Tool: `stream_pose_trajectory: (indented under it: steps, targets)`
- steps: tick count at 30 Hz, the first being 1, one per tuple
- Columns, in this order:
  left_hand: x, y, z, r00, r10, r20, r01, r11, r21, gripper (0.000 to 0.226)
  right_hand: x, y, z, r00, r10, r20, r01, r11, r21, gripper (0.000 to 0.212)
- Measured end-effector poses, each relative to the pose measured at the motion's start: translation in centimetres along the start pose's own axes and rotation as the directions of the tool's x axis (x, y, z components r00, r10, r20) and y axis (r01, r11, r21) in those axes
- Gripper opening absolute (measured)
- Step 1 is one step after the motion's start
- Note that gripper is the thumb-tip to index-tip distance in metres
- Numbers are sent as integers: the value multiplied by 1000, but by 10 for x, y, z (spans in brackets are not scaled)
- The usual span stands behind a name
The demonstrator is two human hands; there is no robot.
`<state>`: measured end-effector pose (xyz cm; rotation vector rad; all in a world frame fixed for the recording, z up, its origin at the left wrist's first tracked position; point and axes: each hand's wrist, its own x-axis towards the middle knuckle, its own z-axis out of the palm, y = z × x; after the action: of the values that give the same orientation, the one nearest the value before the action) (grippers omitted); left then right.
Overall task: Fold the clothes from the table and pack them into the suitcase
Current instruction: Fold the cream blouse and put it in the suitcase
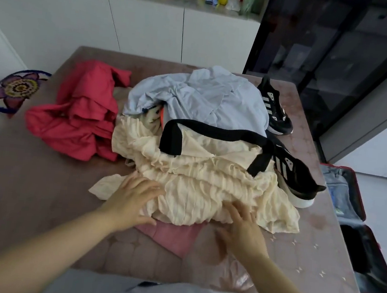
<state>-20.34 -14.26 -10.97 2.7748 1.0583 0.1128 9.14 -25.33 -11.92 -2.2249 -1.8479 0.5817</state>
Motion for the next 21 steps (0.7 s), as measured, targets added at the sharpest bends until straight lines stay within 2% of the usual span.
stream_pose_trajectory:
  steps: [2, 3, 5, 7, 9, 12, 14, 16, 17, 18, 19, 21]
  targets:
    - [-3, -8, 8, 998, -66, 11, 65, 998, 19, 66, 9, -4, -1, 998, 47, -44, -46, 999, 21, 39]
    - [-1, -8, 6, 996, -90, -7, 90, 996, 17, 58, 14, -4, -3, 994, 75, -75, -69, 994, 81, 31]
    - [10, -11, -6, 991, -113, -77, 110, 993, -40, 27, 24, -6, -17, 978, 175, -114, -141, 955, 261, 23]
    - [24, -11, -27, 979, -194, -60, 178, 964, -198, 10, 30, -7, -45, 966, 245, -78, -177, 854, 489, 17]
    - [32, -9, -50, 960, -269, 73, 274, 867, -416, 14, 28, -4, -85, 981, 192, 28, -169, 769, 617, 16]
    - [40, -11, -86, 943, -115, 311, 283, 767, -575, 9, 14, 10, -146, 983, 73, 169, -160, 789, 593, 16]
    - [47, -9, -102, 921, -45, 388, 301, 715, -631, 9, 13, 16, -171, 986, 120, 115, -165, 797, 581, 13]
    - [63, -9, -102, 950, -139, 281, 299, 669, -680, 9, 24, 14, -175, 969, 217, -118, -112, 812, 573, 13]
    - [71, -10, -96, 952, -240, 193, 306, 669, -678, 9, 33, 9, -171, 945, 246, -215, -88, 826, 557, 14]
    - [78, -11, -88, 928, -351, 121, 343, 684, -644, 9, 41, 2, -165, 937, 244, -249, -71, 833, 548, 19]
    - [82, -12, -78, 894, -444, 63, 395, 712, -580, 11, 47, -4, -156, 950, 210, -229, -53, 837, 545, 28]
    - [81, -15, -55, 840, -542, -12, 481, 756, -444, 34, 51, -11, -130, 990, 96, -107, -25, 849, 528, 41]
